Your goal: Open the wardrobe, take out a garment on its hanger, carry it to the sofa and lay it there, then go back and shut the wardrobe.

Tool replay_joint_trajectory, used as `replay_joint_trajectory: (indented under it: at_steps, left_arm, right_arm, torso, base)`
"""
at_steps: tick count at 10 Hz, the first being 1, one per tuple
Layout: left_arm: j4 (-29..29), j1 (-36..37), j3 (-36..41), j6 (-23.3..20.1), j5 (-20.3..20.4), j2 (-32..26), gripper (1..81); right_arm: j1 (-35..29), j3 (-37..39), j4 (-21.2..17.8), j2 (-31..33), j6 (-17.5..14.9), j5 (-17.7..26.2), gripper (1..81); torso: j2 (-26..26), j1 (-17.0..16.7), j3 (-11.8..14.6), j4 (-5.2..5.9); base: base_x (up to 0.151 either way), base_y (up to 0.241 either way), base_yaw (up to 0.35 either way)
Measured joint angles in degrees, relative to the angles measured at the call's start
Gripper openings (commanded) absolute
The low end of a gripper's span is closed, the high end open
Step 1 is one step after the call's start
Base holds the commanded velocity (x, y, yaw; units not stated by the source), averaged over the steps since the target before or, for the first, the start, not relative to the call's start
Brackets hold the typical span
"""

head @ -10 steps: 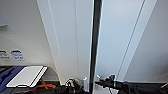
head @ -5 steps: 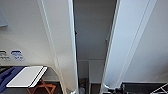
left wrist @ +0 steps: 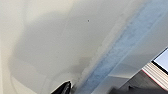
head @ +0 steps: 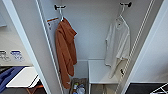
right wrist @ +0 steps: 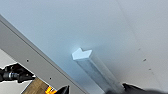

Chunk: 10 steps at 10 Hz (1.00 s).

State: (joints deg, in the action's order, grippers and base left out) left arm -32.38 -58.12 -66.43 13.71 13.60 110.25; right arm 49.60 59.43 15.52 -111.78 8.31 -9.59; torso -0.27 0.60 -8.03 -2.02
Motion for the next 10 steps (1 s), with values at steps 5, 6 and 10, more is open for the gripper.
replay_joint_trajectory:
  at_steps: [5,6,10]
  left_arm:
    - [-2.34,-20.09,-2.65,2.65,11.91,-5.01,81.1]
    - [-2.38,-23.43,-6.42,2.84,14.75,-4.38,81.1]
    - [-2.34,-25.92,-22.80,5.28,23.05,3.41,81.1]
  right_arm:
    - [15.23,-2.68,1.26,12.43,1.83,-10.96,81.1]
    - [16.10,-2.02,1.29,13.32,2.76,-13.99,81.1]
    - [20.30,14.30,0.88,10.57,8.25,-16.48,81.1]
  torso:
    - [-0.15,-0.24,0.09,0.00]
    - [-0.18,-0.28,0.09,0.00]
    - [-0.24,-0.39,0.13,0.00]
  base:
    - [0.000,0.000,0.000]
    - [0.000,0.000,0.000]
    - [0.000,0.000,0.000]
